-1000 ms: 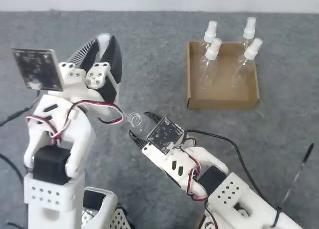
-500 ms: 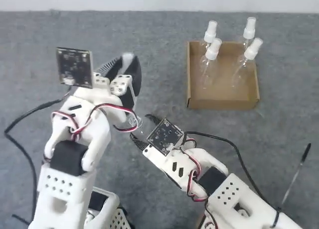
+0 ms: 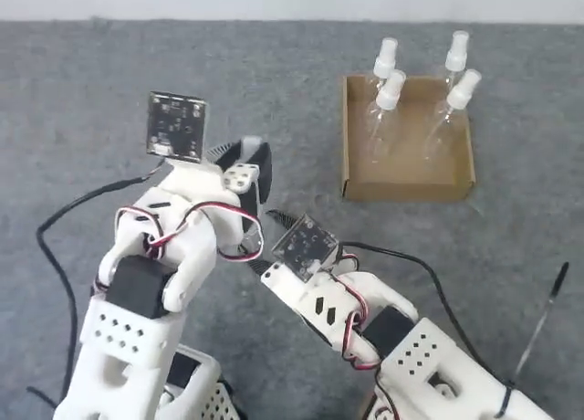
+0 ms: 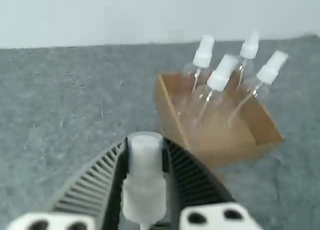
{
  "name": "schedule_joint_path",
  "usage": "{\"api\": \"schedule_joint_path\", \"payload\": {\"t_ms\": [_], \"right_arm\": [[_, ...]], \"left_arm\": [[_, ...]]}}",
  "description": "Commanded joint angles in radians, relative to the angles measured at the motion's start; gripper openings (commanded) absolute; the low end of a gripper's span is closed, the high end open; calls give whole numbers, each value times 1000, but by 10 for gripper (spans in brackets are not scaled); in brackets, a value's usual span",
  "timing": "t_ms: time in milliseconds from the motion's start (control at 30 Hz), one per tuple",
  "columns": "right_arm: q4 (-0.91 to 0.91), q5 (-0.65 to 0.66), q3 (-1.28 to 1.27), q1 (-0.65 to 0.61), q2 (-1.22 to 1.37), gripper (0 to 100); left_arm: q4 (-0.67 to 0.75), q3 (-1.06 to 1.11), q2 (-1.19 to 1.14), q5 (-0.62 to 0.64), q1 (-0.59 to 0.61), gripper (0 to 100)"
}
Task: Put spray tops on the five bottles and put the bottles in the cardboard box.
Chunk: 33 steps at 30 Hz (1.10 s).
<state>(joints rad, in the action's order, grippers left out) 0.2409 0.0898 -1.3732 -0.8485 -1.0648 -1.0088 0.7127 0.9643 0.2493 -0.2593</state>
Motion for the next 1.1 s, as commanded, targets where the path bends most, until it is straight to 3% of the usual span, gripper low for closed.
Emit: {"api": "schedule_joint_path", "payload": {"t_ms": [0, 400, 533, 600, 700, 1067], "right_arm": [[-25, -71, 37, 71, -42, 6], [-30, -129, 49, 104, -42, 6], [-28, -129, 46, 107, -42, 6], [-28, -129, 44, 107, -42, 6], [-27, -127, 44, 107, -42, 6], [-19, -127, 44, 107, -42, 6]], "left_arm": [[-28, 1, 3, -71, -5, 12], [-81, 48, 11, -75, -3, 17], [-107, 47, 100, -100, 3, 108], [-100, 35, 160, -110, 51, 163], [-77, -8, 193, -110, 135, 169], [-75, -160, -78, -138, 176, 166]]}}
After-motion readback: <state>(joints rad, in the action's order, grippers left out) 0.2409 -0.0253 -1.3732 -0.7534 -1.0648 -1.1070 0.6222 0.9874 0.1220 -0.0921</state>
